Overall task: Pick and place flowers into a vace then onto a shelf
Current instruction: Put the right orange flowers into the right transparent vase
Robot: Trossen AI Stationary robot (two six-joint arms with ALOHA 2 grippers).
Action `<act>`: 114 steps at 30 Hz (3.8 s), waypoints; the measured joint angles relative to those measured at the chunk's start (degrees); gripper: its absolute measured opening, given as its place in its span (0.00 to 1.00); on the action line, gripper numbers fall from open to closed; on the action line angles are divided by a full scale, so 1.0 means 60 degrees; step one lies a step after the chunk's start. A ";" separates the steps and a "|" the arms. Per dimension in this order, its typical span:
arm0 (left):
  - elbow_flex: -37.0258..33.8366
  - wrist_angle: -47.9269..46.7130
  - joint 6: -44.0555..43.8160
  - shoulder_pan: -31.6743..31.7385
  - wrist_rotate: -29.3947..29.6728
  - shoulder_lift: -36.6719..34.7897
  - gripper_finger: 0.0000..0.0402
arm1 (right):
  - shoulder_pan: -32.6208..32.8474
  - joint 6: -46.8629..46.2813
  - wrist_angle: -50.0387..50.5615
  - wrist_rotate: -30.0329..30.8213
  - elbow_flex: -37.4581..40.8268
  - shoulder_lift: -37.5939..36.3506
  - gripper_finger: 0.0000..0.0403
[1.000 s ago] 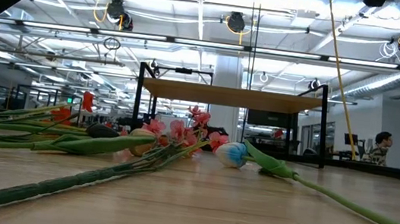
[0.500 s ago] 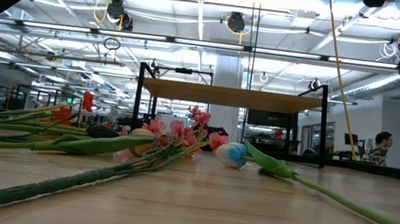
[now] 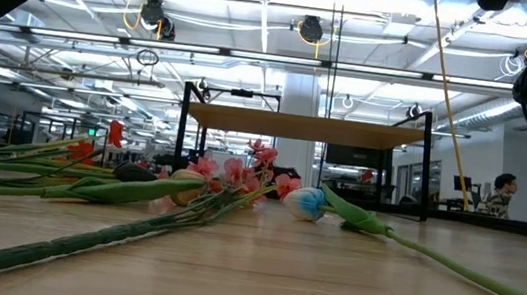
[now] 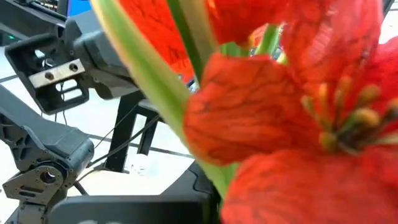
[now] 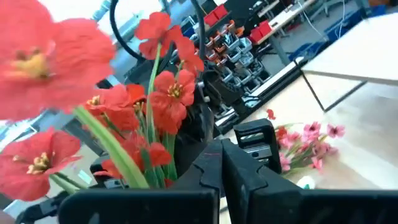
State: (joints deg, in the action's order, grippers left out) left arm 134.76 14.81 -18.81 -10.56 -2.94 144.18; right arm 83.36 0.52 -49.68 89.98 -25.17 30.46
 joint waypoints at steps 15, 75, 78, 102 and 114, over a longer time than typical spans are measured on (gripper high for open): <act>0.0000 0.0058 -0.0631 0.0184 0.0006 0.0000 0.08 | 0.0189 0.4592 -0.2825 -0.0004 -0.1009 -0.0117 0.01; -0.0004 -0.0598 -0.1161 0.0320 -0.0253 0.0000 0.07 | -0.7245 -0.0493 -0.0003 -0.1029 0.2636 0.0895 0.01; -0.0004 -0.0710 -0.1207 0.0352 -0.0257 0.0000 0.08 | -0.7268 -0.0451 0.0106 -0.1214 0.2608 0.0896 0.01; 0.0004 -0.4608 0.0139 0.0042 -0.0791 -0.0664 0.05 | -1.1003 -0.7029 0.6625 -1.0495 0.2084 0.0908 0.01; 0.0007 -0.5050 0.0960 0.0071 -0.1335 -0.1115 0.05 | -1.2674 -0.8486 1.2088 -1.5046 -0.0568 0.1213 0.01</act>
State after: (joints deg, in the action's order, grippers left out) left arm 134.80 -15.49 -13.05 -10.13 -10.95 137.49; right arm 7.31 -50.39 22.85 -0.30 -28.58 37.73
